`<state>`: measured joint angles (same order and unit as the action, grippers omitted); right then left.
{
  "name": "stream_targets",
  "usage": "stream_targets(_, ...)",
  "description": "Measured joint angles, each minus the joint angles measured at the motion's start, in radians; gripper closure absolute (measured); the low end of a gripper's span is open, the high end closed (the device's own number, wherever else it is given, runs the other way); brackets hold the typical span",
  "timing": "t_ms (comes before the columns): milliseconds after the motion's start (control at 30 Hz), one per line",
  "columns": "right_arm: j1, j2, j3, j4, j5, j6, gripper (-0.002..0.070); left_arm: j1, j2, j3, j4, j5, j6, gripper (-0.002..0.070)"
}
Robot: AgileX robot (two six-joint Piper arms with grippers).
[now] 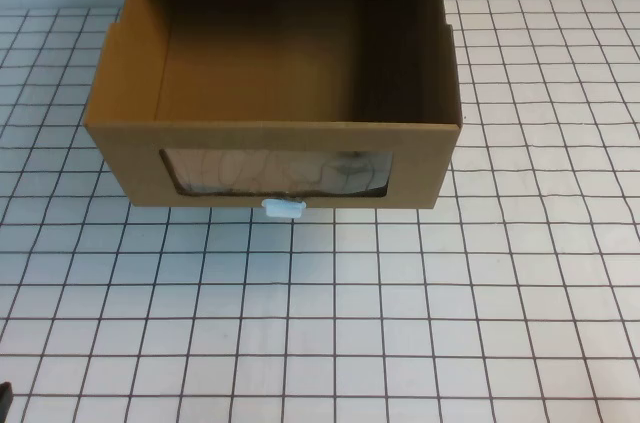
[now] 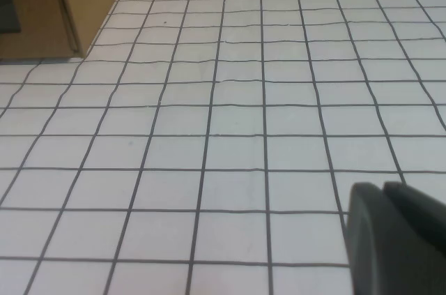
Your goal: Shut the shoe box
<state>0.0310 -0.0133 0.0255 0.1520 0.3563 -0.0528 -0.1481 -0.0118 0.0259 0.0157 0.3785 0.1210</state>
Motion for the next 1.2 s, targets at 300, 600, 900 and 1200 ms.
stream_targets(300, 0.000, 0.000, 0.000, 0.000, 0.000, -0.010, 0.0691, 0.000, 0.000, 0.000, -0.004, 0.000, -0.002, 0.0677)
stream_targets(600, 0.000, 0.000, 0.000, 0.000, -0.002, -0.011, 0.0691, 0.000, 0.000, 0.000, -0.004, 0.000, -0.002, 0.0677)
stream_targets(900, 0.000, 0.000, 0.000, 0.002, -0.133, -0.014, 0.0692, 0.000, 0.000, 0.000, -0.004, -0.016, -0.002, 0.0677)
stream_targets(1200, 0.000, 0.000, 0.001, 0.012, -0.624, -0.014, 0.0691, 0.000, 0.000, 0.000, -0.004, -0.370, -0.004, 0.0677)
